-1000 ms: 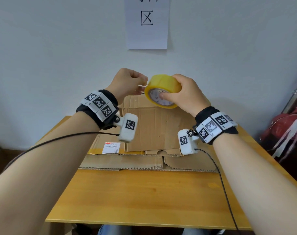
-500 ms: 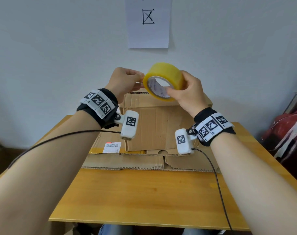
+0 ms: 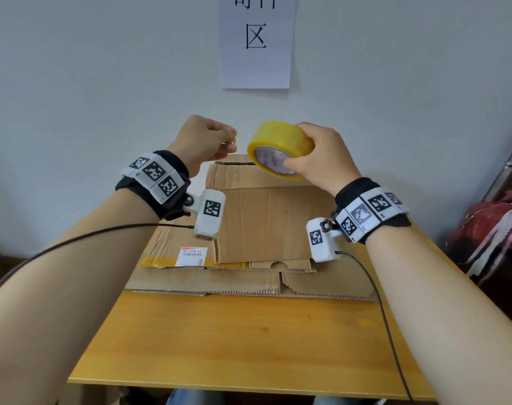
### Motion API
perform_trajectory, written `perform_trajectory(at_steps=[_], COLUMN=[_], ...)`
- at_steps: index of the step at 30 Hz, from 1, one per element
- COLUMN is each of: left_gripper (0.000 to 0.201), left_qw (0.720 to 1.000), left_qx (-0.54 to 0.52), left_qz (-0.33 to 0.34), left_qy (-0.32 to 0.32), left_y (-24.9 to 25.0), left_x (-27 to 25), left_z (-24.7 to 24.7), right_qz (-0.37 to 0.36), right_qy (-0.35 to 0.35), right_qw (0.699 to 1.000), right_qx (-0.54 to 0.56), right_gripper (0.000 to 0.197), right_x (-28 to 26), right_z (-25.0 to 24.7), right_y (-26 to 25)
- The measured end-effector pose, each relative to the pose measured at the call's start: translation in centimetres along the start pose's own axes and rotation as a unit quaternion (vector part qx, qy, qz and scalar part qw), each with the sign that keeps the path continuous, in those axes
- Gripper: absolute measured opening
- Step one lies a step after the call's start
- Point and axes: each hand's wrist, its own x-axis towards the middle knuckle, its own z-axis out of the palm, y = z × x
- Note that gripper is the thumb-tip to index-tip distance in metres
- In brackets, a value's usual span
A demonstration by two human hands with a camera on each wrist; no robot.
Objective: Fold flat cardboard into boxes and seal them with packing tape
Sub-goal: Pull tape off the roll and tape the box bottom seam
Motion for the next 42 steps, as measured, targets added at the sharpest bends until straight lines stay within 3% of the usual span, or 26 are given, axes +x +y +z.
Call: perform_trajectory(at_steps=[10, 12, 14, 16, 20, 25, 29, 32, 36, 42], left_gripper=[0.013, 0.012, 0.010, 0.009, 0.011, 0.009, 0.009, 0.009, 0.008, 0.006], left_qw=[1.000, 1.000, 1.000, 1.000, 0.998, 1.000, 1.000, 1.000, 0.998, 0.997], left_qx=[0.028, -0.001, -0.017, 0.003, 0.030, -0.007, -0.014, -0.016, -0.053, -0.075], left_qz=[0.012, 0.010, 0.016, 0.029, 0.048, 0.019, 0.018, 0.019, -0.004, -0.011], left_qy=[-0.001, 0.017, 0.017, -0.005, 0.027, 0.005, 0.000, 0.004, -0.022, -0.015], left_y=[2.0, 2.6, 3.4, 4.1, 4.9, 6.0, 7.1, 7.5, 7.6, 7.7], left_x=[-1.5, -1.6, -2.0, -2.9, -4.1, -5.6, -6.7, -7.4, -8.2, -9.2], left_z=[-0.8, -1.9, -2.8, -2.9, -2.6, -3.5, -3.7, -3.9, -4.5, -4.9], right_qz=[0.001, -0.001, 0.009, 0.026, 0.029, 0.043, 0.096, 0.183, 0.262, 0.281], right_qy=[0.000, -0.020, -0.041, -0.048, -0.042, 0.008, 0.069, 0.094, 0.035, 0.061], right_qw=[0.998, 0.992, 0.973, 0.963, 0.970, 0.982, 0.987, 0.977, 0.964, 0.958], right_qx=[-0.058, -0.123, -0.228, -0.264, -0.237, -0.181, -0.113, -0.060, -0.021, 0.006], right_gripper=[0.041, 0.047, 0.042, 0.036, 0.040, 0.039, 0.032, 0.019, 0.045, 0.048], right_x=[0.0, -0.3, -0.8, -1.6, -2.7, -3.9, -5.1, -5.9, -6.7, -6.2], right_z=[-0.3, -0.9, -1.2, -1.3, -1.2, -2.3, -2.7, -3.0, -3.1, -2.2], right_y=[-1.5, -1.1, -0.2, 0.7, 0.4, 0.5, 0.8, 0.7, 1.1, -0.1])
